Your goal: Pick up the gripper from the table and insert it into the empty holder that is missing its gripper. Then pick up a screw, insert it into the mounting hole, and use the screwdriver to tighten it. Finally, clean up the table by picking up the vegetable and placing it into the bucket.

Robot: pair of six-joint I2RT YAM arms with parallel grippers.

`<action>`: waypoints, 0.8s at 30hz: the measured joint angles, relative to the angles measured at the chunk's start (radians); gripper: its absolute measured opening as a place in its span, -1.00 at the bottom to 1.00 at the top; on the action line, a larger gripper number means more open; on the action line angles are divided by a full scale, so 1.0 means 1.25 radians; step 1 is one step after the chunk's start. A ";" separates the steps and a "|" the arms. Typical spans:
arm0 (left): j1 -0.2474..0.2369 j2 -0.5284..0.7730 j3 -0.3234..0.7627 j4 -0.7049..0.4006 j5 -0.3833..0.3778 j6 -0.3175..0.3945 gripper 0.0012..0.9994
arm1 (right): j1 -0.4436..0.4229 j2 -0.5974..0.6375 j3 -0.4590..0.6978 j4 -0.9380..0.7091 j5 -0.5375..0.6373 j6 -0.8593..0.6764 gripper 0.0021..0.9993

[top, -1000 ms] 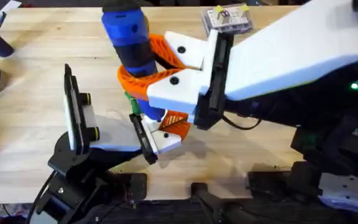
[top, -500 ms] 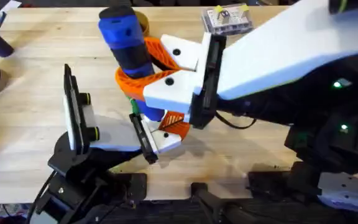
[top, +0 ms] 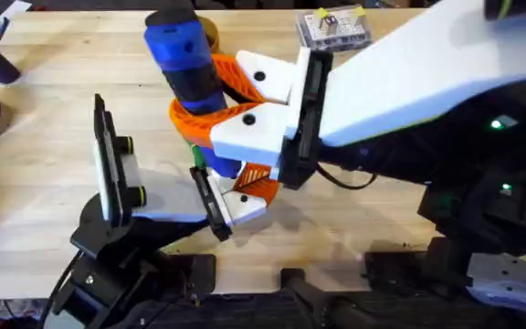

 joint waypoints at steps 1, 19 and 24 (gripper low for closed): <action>0.000 0.000 0.000 0.000 0.000 0.000 -0.97 | 0.000 0.000 0.000 0.000 0.000 0.000 -0.96; 0.000 0.000 0.000 0.000 0.000 0.000 -0.97 | -0.002 0.000 0.000 0.004 0.000 -0.001 -0.96; 0.000 0.000 0.000 0.000 0.000 0.000 -0.97 | -0.043 -0.008 0.000 0.002 -0.004 -0.032 -0.96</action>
